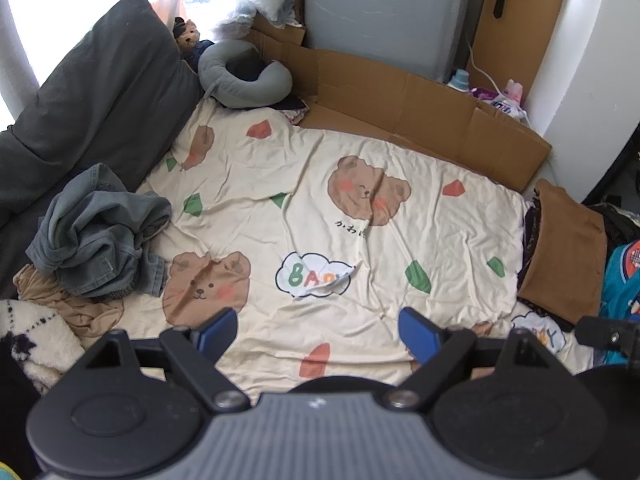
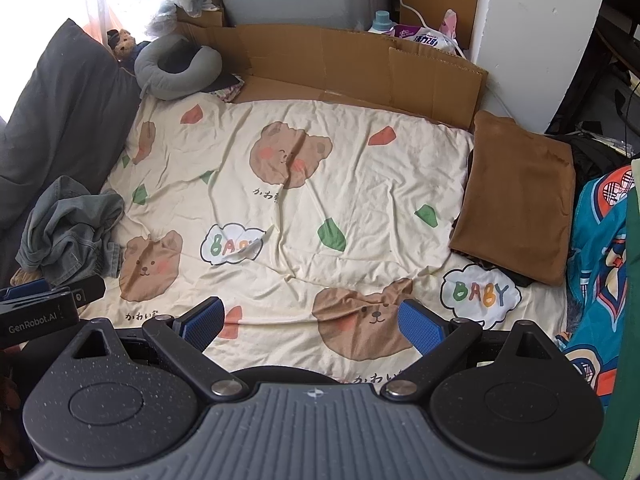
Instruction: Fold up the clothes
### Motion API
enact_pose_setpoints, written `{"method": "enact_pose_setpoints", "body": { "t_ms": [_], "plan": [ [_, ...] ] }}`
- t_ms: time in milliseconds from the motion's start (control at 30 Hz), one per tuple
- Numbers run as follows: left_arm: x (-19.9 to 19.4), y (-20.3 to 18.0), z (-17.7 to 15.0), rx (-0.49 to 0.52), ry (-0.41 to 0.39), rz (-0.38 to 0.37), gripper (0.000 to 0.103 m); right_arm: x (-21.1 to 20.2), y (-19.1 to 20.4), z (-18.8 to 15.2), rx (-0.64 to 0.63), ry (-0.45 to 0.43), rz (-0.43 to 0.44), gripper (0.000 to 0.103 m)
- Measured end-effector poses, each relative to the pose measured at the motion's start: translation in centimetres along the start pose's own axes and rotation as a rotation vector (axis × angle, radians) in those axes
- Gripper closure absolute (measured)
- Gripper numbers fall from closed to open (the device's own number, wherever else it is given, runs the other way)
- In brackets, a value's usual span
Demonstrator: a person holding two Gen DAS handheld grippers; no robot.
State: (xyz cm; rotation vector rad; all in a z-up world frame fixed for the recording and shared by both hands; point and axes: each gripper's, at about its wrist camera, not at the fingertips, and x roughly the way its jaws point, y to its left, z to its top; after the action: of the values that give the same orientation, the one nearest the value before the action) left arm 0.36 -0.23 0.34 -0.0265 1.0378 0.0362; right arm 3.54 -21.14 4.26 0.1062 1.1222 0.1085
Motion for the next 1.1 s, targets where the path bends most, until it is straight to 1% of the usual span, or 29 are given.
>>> {"method": "enact_pose_setpoints", "body": {
  "t_ms": [367,500,933,1100],
  "plan": [
    [0.03,0.38,-0.11,-0.031,-0.002,-0.014,0.014,0.06,0.06,0.06,0.001,0.005,-0.008,0.007],
    [0.02,0.24,-0.15,-0.024,-0.003,-0.015,0.014,0.08,0.28,0.04,-0.01,0.005,-0.022,0.007],
    [-0.05,0.3,0.1,-0.024,-0.003,-0.007,0.013,0.17,-0.17,0.07,-0.009,0.007,-0.014,0.007],
    [-0.1,0.53,-0.18,-0.03,-0.004,-0.015,0.013,0.15,0.06,0.1,-0.006,0.006,-0.012,0.007]
  ]
}}
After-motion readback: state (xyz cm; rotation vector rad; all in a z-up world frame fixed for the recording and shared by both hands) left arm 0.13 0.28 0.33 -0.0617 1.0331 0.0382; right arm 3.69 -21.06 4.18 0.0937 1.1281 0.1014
